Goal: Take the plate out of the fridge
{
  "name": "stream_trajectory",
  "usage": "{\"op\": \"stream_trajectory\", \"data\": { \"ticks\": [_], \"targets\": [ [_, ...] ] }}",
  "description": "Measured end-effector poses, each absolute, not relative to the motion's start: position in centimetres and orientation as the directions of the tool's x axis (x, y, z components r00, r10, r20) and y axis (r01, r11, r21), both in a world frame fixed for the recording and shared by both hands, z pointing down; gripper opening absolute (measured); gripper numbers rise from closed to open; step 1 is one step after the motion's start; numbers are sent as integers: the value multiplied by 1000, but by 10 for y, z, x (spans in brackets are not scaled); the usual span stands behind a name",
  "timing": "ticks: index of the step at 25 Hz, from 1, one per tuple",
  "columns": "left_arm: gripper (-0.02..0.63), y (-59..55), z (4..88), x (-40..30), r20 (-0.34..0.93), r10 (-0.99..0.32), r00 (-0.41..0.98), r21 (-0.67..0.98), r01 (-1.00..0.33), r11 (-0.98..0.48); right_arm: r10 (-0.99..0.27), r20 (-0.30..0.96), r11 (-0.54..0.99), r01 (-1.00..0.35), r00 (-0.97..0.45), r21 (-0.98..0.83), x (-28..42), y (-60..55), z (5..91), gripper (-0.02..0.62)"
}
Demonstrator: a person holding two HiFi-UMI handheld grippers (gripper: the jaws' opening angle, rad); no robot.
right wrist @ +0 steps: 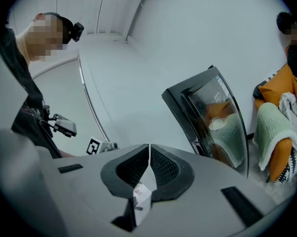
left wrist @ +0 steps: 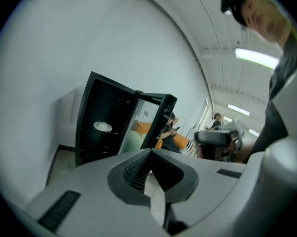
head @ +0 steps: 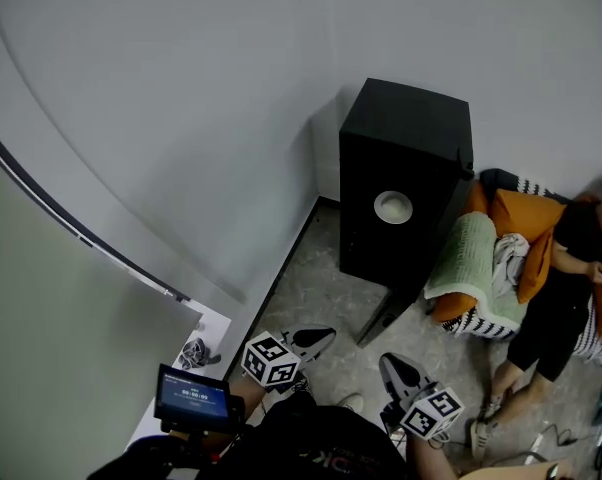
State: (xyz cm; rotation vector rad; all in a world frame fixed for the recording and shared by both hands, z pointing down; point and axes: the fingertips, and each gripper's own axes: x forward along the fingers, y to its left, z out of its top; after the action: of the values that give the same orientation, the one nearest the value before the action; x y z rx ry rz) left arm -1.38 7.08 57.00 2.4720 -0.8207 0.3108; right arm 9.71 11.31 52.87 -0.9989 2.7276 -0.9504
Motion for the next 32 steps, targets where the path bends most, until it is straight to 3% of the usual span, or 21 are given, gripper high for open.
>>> {"op": "stream_trajectory", "data": {
  "ticks": [3, 6, 16, 32],
  "targets": [
    [5, 90, 550, -18, 220, -449, 866, 607, -482, -631, -662, 170, 545, -624, -730, -560, 85, 83, 542, 15],
    [5, 105, 543, -27, 157, -433, 888, 679, -415, -605, -711, 233, 481, -701, -663, -527, 70, 50, 560, 15],
    [5, 122, 560, -74, 227, -448, 865, 691, -468, -551, -786, 363, 377, -854, -500, -359, 57, -14, 597, 8],
    [5, 130, 562, -62, 223, -363, 905, 688, -410, -599, -863, 392, 189, -923, -318, -334, 139, 8, 603, 7]
  ]
}}
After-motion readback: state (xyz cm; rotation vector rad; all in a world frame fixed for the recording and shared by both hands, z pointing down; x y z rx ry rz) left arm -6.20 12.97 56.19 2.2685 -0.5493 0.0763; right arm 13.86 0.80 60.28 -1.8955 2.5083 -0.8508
